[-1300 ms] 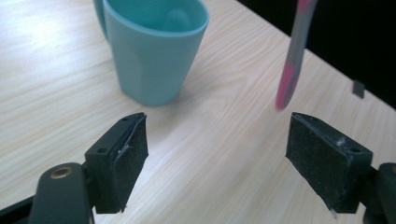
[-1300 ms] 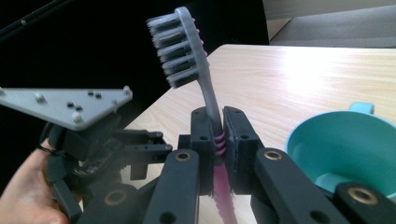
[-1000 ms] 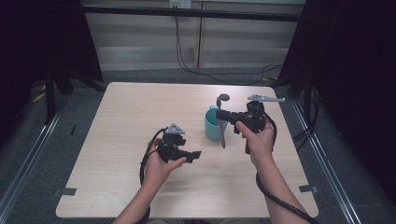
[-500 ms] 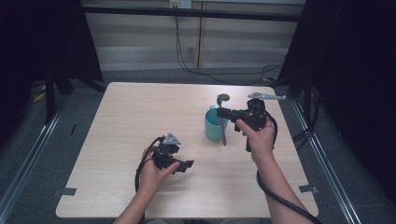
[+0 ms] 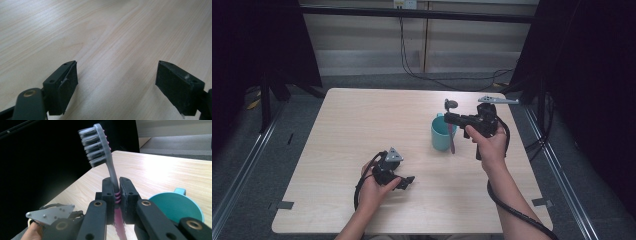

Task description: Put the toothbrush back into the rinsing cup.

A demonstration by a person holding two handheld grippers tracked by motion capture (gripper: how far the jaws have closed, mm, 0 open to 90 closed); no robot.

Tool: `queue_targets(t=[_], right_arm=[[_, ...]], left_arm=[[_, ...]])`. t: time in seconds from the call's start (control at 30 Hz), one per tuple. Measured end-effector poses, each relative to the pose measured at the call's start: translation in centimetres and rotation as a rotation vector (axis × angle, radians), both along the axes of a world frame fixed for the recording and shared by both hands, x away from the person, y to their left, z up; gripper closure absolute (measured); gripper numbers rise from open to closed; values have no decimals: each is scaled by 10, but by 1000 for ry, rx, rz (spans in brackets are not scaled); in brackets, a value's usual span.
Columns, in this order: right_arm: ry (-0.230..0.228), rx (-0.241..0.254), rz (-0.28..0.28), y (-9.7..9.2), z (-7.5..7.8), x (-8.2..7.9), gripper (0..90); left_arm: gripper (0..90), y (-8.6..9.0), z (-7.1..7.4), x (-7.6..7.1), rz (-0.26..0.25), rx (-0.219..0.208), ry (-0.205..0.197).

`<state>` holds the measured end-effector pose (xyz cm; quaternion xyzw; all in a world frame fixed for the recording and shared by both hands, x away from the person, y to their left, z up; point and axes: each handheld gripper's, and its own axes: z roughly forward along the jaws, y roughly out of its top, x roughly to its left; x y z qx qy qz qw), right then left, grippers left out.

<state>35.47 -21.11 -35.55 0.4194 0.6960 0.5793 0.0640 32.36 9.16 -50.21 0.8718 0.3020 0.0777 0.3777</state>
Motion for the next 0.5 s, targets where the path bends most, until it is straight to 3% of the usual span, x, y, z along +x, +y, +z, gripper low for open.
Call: queue_targets(t=[0.07,0.17,0.3,0.5], right_arm=[[-1,-1,1,1,1,0,832],[-5,-6,3,2,2,1,832],[-13,-11,0,2,5,2,832],[-20,-8,-10,1,8,4,832]], left_arm=[[180,1,-2,0,2,12,-5],[170,3,-4,0,2,-8,-14],[167,6,-5,0,-18,5,-31],[154,9,-8,0,-31,-14,-46]])
